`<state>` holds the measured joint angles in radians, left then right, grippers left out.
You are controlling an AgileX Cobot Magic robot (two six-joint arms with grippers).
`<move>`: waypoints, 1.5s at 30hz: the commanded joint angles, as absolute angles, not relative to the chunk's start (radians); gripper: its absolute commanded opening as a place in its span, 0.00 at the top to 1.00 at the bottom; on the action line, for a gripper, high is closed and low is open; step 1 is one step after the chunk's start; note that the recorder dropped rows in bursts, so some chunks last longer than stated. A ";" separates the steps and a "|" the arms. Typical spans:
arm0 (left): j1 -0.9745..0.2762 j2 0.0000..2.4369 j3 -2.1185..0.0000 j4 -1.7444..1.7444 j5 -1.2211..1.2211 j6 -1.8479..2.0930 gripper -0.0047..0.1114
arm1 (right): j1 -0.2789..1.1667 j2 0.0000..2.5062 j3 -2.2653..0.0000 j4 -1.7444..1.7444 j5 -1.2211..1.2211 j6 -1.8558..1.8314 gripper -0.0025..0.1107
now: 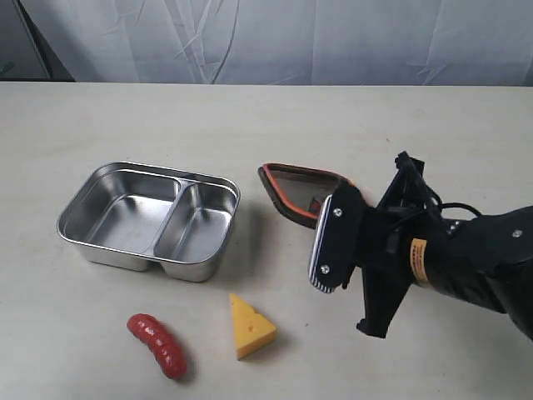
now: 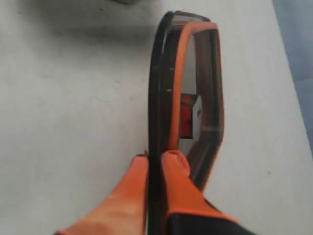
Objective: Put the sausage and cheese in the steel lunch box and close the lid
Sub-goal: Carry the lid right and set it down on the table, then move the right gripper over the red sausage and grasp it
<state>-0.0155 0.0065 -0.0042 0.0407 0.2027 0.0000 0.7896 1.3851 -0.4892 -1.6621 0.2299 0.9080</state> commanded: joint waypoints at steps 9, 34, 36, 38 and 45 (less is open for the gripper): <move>-0.022 0.000 0.000 0.032 0.191 0.000 0.96 | 0.792 1.551 -0.485 -1.643 0.229 0.914 0.85; -0.022 0.000 0.000 0.032 0.191 0.000 0.96 | 0.963 1.442 -0.694 -1.018 -0.079 1.041 0.58; -0.022 0.000 0.000 0.032 0.191 0.000 0.96 | 1.040 1.465 -0.694 -1.018 -0.071 1.059 0.58; -0.022 0.000 0.000 0.032 0.191 0.000 0.96 | 1.080 1.516 -0.694 -1.018 -0.056 1.067 0.58; -0.022 0.000 0.000 0.032 0.191 0.000 0.96 | 1.144 1.687 -0.781 -0.996 0.066 1.069 0.58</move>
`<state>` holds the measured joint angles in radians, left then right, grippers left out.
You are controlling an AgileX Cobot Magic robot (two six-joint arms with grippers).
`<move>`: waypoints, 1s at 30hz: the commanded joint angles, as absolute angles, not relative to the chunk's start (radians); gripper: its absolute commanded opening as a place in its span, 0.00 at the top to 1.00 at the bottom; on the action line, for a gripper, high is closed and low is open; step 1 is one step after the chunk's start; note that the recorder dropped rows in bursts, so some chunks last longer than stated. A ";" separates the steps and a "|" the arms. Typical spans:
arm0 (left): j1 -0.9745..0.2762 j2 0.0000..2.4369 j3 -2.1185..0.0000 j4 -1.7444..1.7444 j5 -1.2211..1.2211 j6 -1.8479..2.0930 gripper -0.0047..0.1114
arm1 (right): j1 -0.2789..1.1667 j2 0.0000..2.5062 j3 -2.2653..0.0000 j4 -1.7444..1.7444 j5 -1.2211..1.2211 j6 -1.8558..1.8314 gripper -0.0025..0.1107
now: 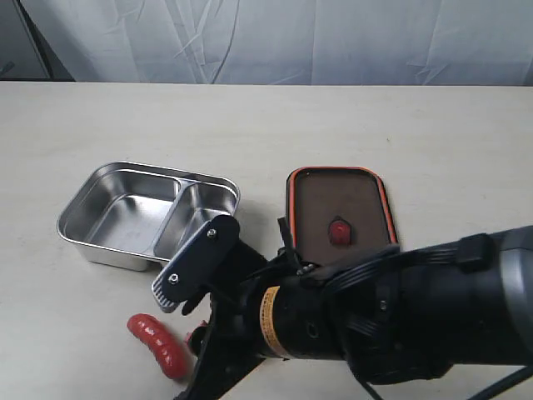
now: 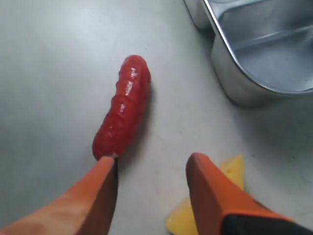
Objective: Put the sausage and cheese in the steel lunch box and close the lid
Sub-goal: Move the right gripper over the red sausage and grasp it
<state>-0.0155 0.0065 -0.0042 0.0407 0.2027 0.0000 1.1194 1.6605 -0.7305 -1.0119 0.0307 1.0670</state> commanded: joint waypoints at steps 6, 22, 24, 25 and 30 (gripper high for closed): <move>-0.022 0.000 0.000 0.032 0.191 0.000 0.96 | 1.204 1.689 -0.871 -1.037 0.066 1.002 0.58; -0.022 0.000 0.000 0.032 0.191 0.000 0.96 | 0.996 1.707 -1.260 -0.922 0.721 0.651 0.58; -0.022 0.000 0.000 0.032 0.191 0.000 0.96 | 0.937 1.720 -1.300 -0.697 0.828 0.454 0.58; -0.022 0.000 0.000 0.032 0.191 0.000 0.96 | 0.915 1.731 -1.312 -0.620 0.878 0.383 0.58; -0.022 0.000 0.000 0.032 0.191 0.000 0.96 | 0.848 1.762 -1.319 -0.238 1.066 0.083 0.58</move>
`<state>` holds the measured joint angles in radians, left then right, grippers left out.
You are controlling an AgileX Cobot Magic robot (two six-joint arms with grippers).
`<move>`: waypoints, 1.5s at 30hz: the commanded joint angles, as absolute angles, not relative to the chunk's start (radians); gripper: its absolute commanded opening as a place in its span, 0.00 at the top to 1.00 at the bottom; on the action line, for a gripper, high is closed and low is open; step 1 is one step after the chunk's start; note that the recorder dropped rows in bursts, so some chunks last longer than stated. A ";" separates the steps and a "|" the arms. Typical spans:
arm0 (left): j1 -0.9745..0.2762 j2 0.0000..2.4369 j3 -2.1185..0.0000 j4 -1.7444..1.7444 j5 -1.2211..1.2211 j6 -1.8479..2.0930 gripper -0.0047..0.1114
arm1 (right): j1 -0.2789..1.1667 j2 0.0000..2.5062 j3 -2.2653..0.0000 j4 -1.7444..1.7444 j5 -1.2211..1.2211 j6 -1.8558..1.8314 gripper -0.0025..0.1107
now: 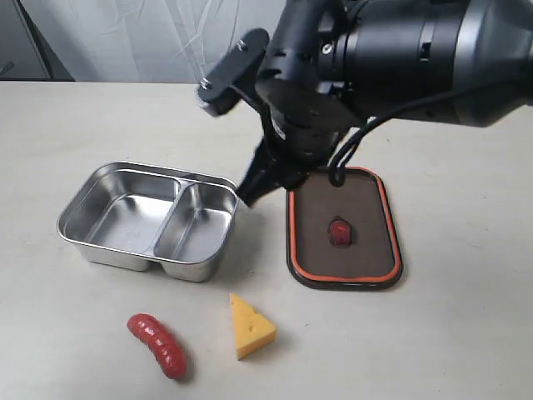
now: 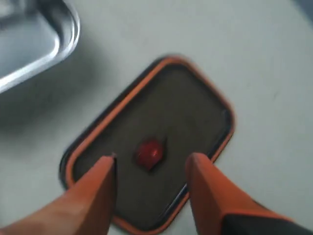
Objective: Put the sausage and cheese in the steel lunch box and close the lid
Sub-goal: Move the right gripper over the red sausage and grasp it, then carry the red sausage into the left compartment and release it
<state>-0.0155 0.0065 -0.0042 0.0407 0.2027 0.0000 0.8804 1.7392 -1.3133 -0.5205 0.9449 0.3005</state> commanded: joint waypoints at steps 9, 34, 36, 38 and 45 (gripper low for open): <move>-0.022 0.000 0.000 0.032 0.191 0.000 0.96 | 0.939 1.826 -1.319 0.223 0.995 -0.211 0.58; -0.022 0.000 0.000 0.032 0.191 0.000 0.96 | 1.071 2.001 -1.321 0.316 0.683 -0.135 0.58; -0.022 0.000 0.000 0.032 0.191 0.000 0.96 | 1.070 2.020 -1.321 0.312 0.673 -0.135 0.58; -0.022 0.000 0.000 0.032 0.191 0.000 0.96 | 1.070 2.036 -1.321 0.308 0.664 -0.135 0.58; -0.022 0.000 0.000 0.032 0.191 0.000 0.96 | 1.070 2.068 -1.321 0.294 0.631 -0.120 0.58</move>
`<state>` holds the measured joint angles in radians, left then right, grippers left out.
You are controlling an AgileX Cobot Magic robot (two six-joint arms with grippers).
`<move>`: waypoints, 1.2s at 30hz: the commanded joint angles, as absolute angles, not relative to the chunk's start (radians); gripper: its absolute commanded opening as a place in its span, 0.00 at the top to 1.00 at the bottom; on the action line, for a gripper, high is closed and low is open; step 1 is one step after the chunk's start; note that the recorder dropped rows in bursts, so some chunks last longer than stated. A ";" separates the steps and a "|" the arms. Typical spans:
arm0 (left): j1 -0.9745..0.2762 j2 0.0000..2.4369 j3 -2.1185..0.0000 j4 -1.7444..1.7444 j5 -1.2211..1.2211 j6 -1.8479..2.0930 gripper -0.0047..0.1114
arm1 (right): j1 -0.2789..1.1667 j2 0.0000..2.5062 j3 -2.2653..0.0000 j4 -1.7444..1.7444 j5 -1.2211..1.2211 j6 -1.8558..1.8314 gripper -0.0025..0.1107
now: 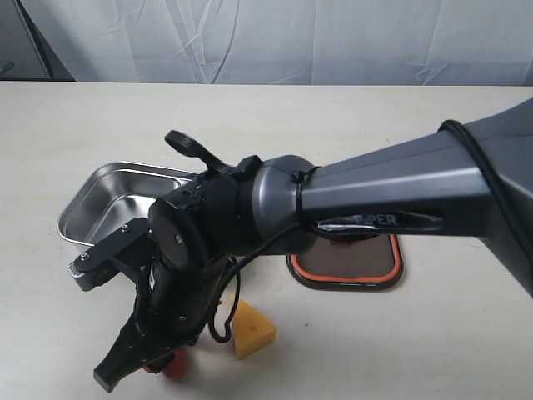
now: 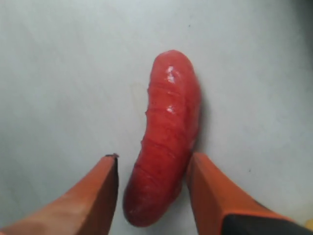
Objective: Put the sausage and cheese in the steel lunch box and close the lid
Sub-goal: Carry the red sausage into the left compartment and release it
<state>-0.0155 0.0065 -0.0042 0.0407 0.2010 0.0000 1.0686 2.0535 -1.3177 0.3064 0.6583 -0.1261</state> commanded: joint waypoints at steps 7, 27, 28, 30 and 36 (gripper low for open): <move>-0.022 0.000 0.000 0.032 0.191 0.000 0.96 | 1.070 2.071 -1.321 0.268 0.630 -0.112 0.58; -0.022 0.000 0.000 0.032 0.191 0.000 0.96 | 1.070 2.031 -1.321 0.186 0.702 -0.076 0.98; -0.022 0.000 0.000 0.032 0.191 0.000 0.96 | 1.070 2.014 -1.321 0.178 0.697 -0.076 0.98; -0.022 0.000 0.000 0.032 0.191 0.000 0.96 | 1.070 1.977 -1.323 0.150 0.677 -0.076 0.98; -0.022 0.000 0.000 0.032 0.191 0.000 0.96 | 1.028 1.914 -1.456 0.073 0.652 -0.076 0.99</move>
